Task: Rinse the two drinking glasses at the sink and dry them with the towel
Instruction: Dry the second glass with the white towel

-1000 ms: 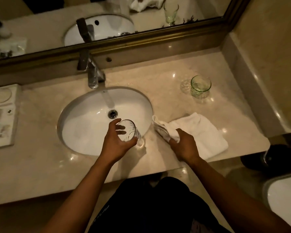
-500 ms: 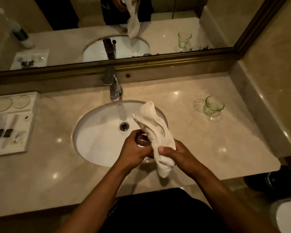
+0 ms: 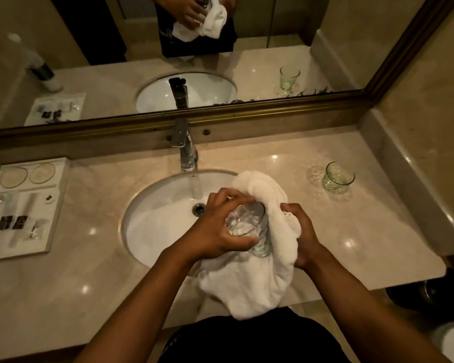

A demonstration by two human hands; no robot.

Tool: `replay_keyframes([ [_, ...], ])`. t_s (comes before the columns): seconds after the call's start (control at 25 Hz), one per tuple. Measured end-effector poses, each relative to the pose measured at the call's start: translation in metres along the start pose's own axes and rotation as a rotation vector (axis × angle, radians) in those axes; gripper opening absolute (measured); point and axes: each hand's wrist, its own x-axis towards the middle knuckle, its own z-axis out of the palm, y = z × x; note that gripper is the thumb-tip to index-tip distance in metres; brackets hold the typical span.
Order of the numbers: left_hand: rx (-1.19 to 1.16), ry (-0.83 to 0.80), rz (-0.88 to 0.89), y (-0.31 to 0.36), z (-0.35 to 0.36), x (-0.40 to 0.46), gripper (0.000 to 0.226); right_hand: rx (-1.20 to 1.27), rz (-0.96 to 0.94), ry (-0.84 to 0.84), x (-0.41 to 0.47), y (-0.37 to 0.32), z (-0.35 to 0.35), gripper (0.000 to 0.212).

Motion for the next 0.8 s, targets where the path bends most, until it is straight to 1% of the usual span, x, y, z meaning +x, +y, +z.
replay_keyframes([
  [0.08, 0.064, 0.130, 0.030, -0.002, -0.002, -0.003, 0.065, 0.084, -0.011, 0.007, 0.004, 0.005, -0.008, 0.075],
  [0.12, 0.101, 0.189, 0.084, -0.002, 0.000, -0.004, 0.054, 0.099, -0.021, 0.026, 0.004, 0.006, -0.008, 0.082],
  [0.16, 0.141, 0.231, 0.144, 0.000, 0.004, -0.005, 0.042, 0.091, -0.047, 0.062, 0.004, 0.007, -0.007, 0.083],
  [0.2, 0.146, 0.242, 0.174, 0.005, 0.008, -0.006, 0.032, 0.044, -0.094, 0.105, 0.006, 0.007, -0.006, 0.075],
  [0.24, 0.115, 0.236, 0.153, 0.010, 0.013, -0.006, 0.025, -0.032, -0.145, 0.144, 0.006, 0.008, -0.002, 0.062],
  [0.28, 0.055, 0.233, 0.089, 0.016, 0.017, -0.004, 0.018, -0.147, -0.195, 0.174, 0.006, 0.009, 0.002, 0.053],
  [0.32, -0.006, 0.234, 0.014, 0.020, 0.021, -0.002, 0.012, -0.246, -0.253, 0.203, 0.006, 0.011, 0.004, 0.051],
  [0.36, -0.052, 0.230, -0.050, 0.022, 0.023, 0.001, 0.006, -0.311, -0.306, 0.218, 0.009, 0.012, 0.004, 0.054],
  [0.44, -0.129, 0.184, -0.103, 0.020, 0.026, 0.003, 0.002, -0.439, -0.365, 0.215, 0.008, 0.011, 0.005, 0.051],
  [0.52, -0.199, 0.107, -0.099, 0.016, 0.025, 0.004, 0.007, -0.476, -0.305, 0.149, 0.004, 0.001, 0.003, 0.049],
  [0.56, -0.223, 0.075, -0.083, 0.016, 0.023, 0.003, 0.008, -0.438, -0.243, 0.131, 0.002, -0.008, 0.002, 0.051],
  [0.64, -0.298, 0.025, -0.043, 0.021, 0.015, 0.005, 0.009, -0.253, -0.087, 0.074, 0.000, -0.025, 0.004, 0.053],
  [0.68, -0.339, -0.004, -0.023, 0.023, 0.011, 0.007, 0.010, -0.171, -0.051, 0.082, 0.000, -0.031, 0.004, 0.050],
  [0.72, -0.360, -0.035, -0.007, 0.023, 0.007, 0.010, 0.011, -0.134, -0.076, 0.109, 0.003, -0.034, 0.002, 0.047],
  [0.76, -0.358, -0.065, 0.002, 0.023, 0.004, 0.013, 0.009, -0.174, -0.117, 0.172, 0.008, -0.033, -0.001, 0.045],
  [0.8, -0.335, -0.090, -0.001, 0.021, 0.000, 0.017, 0.008, -0.236, -0.160, 0.283, 0.013, -0.030, -0.002, 0.040],
])
